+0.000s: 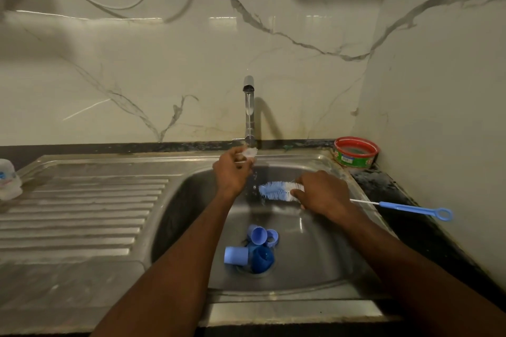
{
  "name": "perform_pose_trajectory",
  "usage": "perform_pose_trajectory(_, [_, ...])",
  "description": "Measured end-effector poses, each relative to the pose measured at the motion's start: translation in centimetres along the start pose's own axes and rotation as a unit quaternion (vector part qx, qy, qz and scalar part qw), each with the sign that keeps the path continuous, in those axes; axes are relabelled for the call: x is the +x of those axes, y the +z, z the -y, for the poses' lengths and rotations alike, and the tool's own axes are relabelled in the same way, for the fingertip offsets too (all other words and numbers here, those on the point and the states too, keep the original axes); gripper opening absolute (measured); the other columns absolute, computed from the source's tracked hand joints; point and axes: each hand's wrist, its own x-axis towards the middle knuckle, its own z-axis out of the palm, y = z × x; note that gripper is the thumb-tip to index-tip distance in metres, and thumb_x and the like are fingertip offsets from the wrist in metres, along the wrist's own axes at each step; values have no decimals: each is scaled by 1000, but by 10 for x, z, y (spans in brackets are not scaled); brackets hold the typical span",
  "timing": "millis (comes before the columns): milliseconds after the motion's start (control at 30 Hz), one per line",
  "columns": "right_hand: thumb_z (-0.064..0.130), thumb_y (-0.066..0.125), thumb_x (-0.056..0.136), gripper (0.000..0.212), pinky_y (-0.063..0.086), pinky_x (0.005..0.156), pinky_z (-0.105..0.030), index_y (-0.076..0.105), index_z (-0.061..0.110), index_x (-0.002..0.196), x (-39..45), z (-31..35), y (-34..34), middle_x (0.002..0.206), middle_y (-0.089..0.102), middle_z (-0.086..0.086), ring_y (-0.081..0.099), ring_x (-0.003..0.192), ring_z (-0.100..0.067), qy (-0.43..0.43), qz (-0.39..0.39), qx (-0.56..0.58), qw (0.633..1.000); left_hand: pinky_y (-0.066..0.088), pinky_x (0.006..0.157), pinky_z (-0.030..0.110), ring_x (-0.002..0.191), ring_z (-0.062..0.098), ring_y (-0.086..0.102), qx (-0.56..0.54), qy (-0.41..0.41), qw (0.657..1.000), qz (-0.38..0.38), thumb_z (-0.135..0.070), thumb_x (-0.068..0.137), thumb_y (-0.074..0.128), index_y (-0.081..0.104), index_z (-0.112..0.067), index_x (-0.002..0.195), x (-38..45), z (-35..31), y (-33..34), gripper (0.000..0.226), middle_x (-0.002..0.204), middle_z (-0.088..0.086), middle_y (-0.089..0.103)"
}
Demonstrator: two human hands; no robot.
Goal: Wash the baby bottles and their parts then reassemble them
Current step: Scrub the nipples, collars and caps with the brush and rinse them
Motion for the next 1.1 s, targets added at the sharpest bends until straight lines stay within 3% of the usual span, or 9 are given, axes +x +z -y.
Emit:
perform_pose_trajectory(100, [49, 56, 95, 27, 49, 77, -34, 67, 34, 115, -1, 0, -2, 107, 70, 4, 66, 97, -19, 3, 0, 4, 1000, 58, 85, 33, 87, 16, 71, 34, -24, 999, -11, -25, 85, 81, 69, -19, 97, 1, 0, -1, 18, 95, 5, 75])
perform_pose_trajectory(200, [49, 56, 95, 28, 52, 79, -35, 67, 33, 116, 1, -1, -2, 108, 70, 2, 66, 97, -21, 7, 0, 3, 1000, 52, 79, 17, 84, 2, 66, 27, 23, 999, -17, -28, 88, 78, 72, -18, 109, 0, 0, -4, 24, 98, -3, 73])
perform_pose_trajectory(300, [51, 56, 95, 30, 51, 79, -36, 66, 34, 118, 1, -2, -1, 111, 69, 0, 65, 99, -22, 10, -5, -1, 1000, 55, 82, 20, 81, 4, 69, 75, 59, 995, 1, -31, 94, 70, 77, -18, 109, -4, -1, -6, 20, 94, -2, 77])
perform_pose_trajectory(433, [52, 57, 95, 30, 49, 76, -35, 67, 34, 117, 1, -1, 0, 108, 69, 1, 65, 96, -21, 9, -13, -7, 1000, 45, 65, 4, 71, -1, 64, 122, 99, 986, 62, -28, 91, 74, 78, -15, 99, -7, -7, -1, 16, 86, -5, 74])
perform_pose_trajectory(533, [53, 57, 95, 31, 48, 74, -34, 66, 33, 117, 2, 1, 0, 108, 69, 1, 65, 95, -21, 11, -14, -7, 1000, 47, 67, 13, 75, 5, 63, 191, 99, 969, 123, -24, 83, 81, 76, -13, 100, -6, -4, 4, 21, 89, -1, 73])
perform_pose_trajectory(633, [54, 57, 95, 33, 46, 75, -34, 66, 31, 117, 2, 1, 4, 111, 68, 1, 64, 98, -21, 8, -10, -14, 1000, 37, 60, 11, 71, 1, 55, 226, 70, 961, 143, -20, 78, 84, 72, -15, 100, -6, 1, 5, 25, 87, -4, 65])
perform_pose_trajectory(867, [47, 56, 96, 32, 52, 84, -37, 65, 25, 117, -8, 12, -1, 116, 67, -3, 63, 105, -24, -17, 15, 1, 1000, 54, 73, 29, 78, 10, 63, 298, 73, 939, 157, -47, 84, 78, 70, -22, 93, -14, 3, -21, 28, 91, -1, 70])
perform_pose_trajectory(1033, [41, 56, 96, 24, 49, 73, -35, 68, 26, 110, -7, 24, -16, 104, 70, -5, 67, 93, -28, -3, -127, 15, 992, 50, 72, 33, 80, 13, 62, 326, 117, 937, 46, -59, 87, 68, 70, -23, 95, -16, -21, -49, 37, 88, -4, 67])
perform_pose_trajectory(1100, [37, 57, 96, 22, 46, 69, -34, 68, 25, 110, -9, 26, -15, 104, 70, -6, 68, 92, -29, 0, -127, 10, 992, 48, 72, 31, 82, 15, 63, 332, 120, 935, 17, -55, 85, 70, 71, -22, 94, -19, -20, -59, 35, 86, -4, 66])
